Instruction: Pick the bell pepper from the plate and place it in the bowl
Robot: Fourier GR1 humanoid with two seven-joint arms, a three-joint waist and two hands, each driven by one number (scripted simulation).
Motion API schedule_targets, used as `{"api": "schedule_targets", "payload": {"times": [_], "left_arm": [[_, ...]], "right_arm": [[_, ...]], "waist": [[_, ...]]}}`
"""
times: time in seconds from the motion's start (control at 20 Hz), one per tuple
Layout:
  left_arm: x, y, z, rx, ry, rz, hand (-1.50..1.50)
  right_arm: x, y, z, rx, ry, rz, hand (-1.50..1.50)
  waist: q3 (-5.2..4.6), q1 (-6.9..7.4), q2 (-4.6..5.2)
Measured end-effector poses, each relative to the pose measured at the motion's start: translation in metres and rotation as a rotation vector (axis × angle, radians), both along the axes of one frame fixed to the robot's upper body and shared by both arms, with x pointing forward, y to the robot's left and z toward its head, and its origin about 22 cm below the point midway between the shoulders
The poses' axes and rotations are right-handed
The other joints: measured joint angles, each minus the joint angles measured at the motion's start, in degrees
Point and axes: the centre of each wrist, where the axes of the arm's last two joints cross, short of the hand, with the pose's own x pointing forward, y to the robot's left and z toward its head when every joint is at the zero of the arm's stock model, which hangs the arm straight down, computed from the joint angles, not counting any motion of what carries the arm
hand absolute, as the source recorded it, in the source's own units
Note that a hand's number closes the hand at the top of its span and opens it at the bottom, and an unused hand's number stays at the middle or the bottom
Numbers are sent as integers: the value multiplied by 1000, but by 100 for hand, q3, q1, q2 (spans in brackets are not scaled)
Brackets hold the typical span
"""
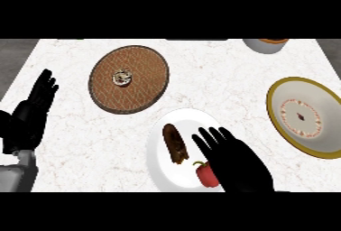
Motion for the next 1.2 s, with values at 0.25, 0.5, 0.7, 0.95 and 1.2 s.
{"api": "schedule_targets", "payload": {"times": [0.25,0.5,0.7,0.95,1.2], "left_arm": [[-1,1,-5,4,3,6,0],[0,2,-8,6,4,7,0],[3,1,-5,0,1,7,0],[6,1,-6,4,-2,10,0],[3,6,-6,2,5,8,0]], "right_arm": [[-1,6,-8,-44,-102,19,-150],[-5,7,-26,-48,-146,23,-150],[-11,9,-44,-59,-110,19,-150],[-9,7,-66,-81,-84,9,-150],[-4,5,-83,-74,-82,-5,-150]], "waist": [[3,-24,1],[4,-37,1],[4,-43,0],[4,-43,0],[4,-39,0]]}}
